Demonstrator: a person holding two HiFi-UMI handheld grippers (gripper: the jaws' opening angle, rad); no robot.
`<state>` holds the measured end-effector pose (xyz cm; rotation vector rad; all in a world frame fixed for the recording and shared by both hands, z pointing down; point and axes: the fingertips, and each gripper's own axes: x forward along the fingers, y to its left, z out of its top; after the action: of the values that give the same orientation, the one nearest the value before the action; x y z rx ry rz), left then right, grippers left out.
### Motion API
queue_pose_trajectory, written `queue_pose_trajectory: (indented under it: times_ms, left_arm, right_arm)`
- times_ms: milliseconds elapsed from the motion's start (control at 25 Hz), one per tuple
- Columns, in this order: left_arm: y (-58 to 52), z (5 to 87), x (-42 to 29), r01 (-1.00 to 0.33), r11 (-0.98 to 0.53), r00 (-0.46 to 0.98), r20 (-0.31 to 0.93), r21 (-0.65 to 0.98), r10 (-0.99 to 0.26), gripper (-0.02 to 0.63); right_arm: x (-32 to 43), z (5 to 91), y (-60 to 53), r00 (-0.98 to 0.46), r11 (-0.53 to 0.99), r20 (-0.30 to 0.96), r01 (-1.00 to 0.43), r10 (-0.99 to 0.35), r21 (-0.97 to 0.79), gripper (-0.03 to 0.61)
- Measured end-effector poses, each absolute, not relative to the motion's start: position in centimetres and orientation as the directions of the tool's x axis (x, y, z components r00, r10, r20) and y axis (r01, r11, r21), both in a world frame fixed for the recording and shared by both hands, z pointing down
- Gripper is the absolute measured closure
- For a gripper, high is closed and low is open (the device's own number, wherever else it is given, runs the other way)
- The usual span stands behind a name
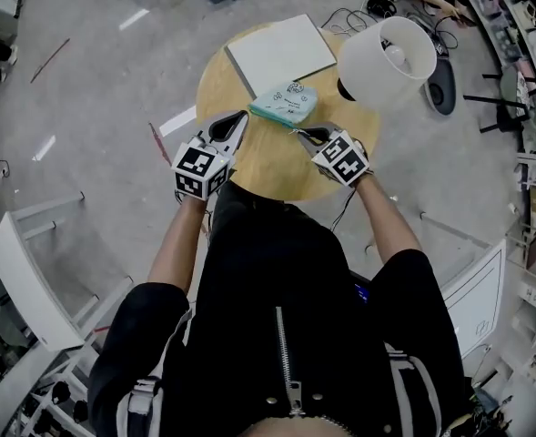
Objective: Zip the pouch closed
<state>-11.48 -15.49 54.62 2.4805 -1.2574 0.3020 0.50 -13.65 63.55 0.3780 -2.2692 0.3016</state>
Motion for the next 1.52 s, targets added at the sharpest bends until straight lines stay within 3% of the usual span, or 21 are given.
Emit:
queue_pose_trajectory:
  times_ms: [520, 800, 1080, 1280, 1520]
  left_arm:
    - [-17.5, 50.9, -7.9, -0.713, -0.689, 0.693, 0.289, 0.134, -0.661, 0.584]
    - [-16.5, 49.6, -3.4, -0.572, -0.813, 0.804, 0.272, 0.107, -0.529, 0.495]
    - [-16.4, 48.3, -0.8, -0.517, -0.853, 0.839, 0.241, 0.076, -0.487, 0.514]
    - [-16.1, 48.2, 0.1, -0.480, -0.876, 0.857, 0.245, 0.055, -0.454, 0.604]
    - [-15.7, 48.5, 0.0, -0.465, -0.882, 0.863, 0.263, 0.076, -0.432, 0.609]
  right_arm:
    - [0.6, 54.2, -17.4, -0.726, 0.856, 0.620, -0.490, -0.298, -0.163, 0.565]
    - [0.3, 50.9, -16.8, -0.765, 0.849, 0.560, -0.492, -0.318, -0.190, 0.565]
    - [0.2, 49.2, -16.3, -0.783, 0.860, 0.532, -0.477, -0.322, -0.181, 0.565]
    - [0.2, 49.2, -15.8, -0.789, 0.867, 0.530, -0.464, -0.312, -0.180, 0.565]
    - [0.2, 49.6, -15.0, -0.795, 0.871, 0.527, -0.454, -0.301, -0.188, 0.565]
